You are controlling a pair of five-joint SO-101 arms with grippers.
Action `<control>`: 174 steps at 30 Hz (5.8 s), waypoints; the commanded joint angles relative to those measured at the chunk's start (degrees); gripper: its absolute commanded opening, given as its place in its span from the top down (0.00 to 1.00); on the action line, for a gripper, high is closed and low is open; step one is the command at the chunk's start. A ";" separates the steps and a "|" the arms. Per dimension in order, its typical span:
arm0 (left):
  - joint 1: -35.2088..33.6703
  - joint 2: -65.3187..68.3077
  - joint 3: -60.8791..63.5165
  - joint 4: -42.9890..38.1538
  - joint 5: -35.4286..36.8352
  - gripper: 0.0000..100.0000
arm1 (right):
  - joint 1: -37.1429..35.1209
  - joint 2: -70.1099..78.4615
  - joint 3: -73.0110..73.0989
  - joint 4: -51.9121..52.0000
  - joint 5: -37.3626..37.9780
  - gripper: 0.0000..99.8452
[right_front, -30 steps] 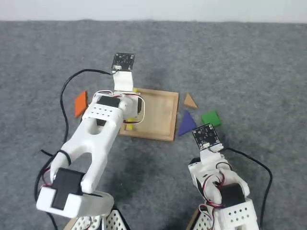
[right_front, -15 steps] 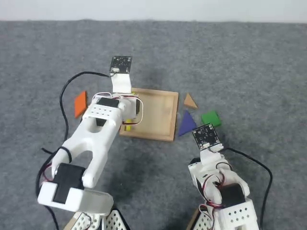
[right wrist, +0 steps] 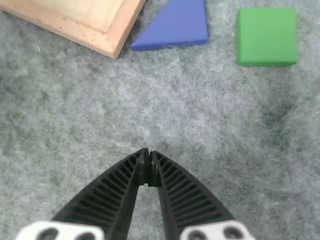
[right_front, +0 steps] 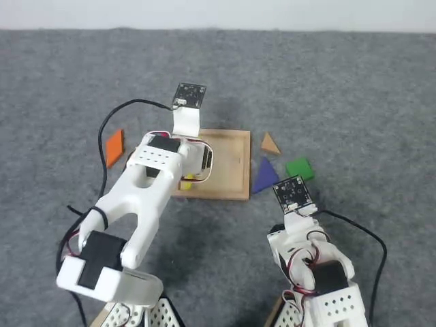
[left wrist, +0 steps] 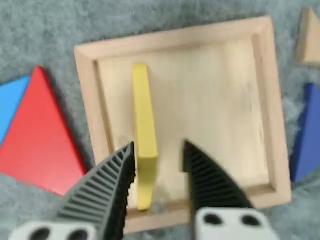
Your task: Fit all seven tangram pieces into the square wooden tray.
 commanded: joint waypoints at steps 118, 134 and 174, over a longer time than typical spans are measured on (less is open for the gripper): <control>9.58 -5.54 3.38 -9.41 -4.57 0.99 | 0.92 -1.01 0.97 -1.36 0.53 0.99; 11.52 12.75 -10.33 -0.35 -4.22 0.99 | 0.92 -1.01 0.97 -1.27 0.53 0.99; -0.44 -13.01 1.36 9.93 -10.20 0.99 | 2.42 -1.01 0.97 -1.36 0.53 0.99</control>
